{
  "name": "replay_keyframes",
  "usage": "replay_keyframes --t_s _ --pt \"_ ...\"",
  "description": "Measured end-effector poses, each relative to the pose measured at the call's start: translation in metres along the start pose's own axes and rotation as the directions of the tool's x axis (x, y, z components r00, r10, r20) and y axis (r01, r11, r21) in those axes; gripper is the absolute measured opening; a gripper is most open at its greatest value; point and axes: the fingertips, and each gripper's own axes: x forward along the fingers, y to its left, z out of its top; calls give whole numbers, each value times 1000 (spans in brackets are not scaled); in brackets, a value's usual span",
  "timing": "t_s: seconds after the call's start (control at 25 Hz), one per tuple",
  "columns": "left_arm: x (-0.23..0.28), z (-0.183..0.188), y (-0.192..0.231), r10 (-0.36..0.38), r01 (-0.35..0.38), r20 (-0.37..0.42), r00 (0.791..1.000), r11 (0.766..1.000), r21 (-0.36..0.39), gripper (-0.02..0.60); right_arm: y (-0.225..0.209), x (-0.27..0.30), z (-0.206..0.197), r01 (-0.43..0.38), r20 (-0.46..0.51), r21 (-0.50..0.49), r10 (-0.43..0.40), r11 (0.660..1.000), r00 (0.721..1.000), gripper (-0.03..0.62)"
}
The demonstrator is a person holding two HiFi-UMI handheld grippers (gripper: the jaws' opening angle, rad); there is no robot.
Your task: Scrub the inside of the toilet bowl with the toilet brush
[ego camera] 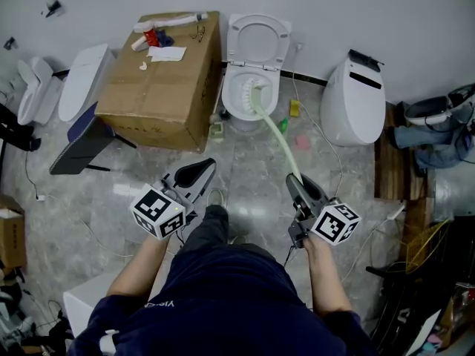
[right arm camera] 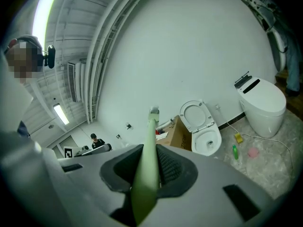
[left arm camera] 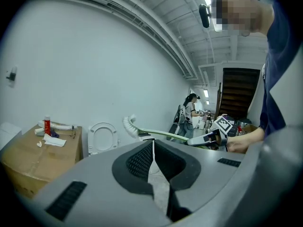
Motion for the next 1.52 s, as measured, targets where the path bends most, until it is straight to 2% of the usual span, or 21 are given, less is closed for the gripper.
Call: replay_keyframes --t_s 0.48,0.88,1.52 --pt "26 21 92 -41 41 -18 999 999 -20 37 -3 88 28 38 11 19 -38 999 999 83" --pt "45 40 162 -88 88 -16 996 996 -22 37 1 151 52 76 22 -2 -76 997 997 83" --pt "67 65 202 -116 116 14 993 993 -10 37 10 202 80 68 29 -45 -67 997 997 83"
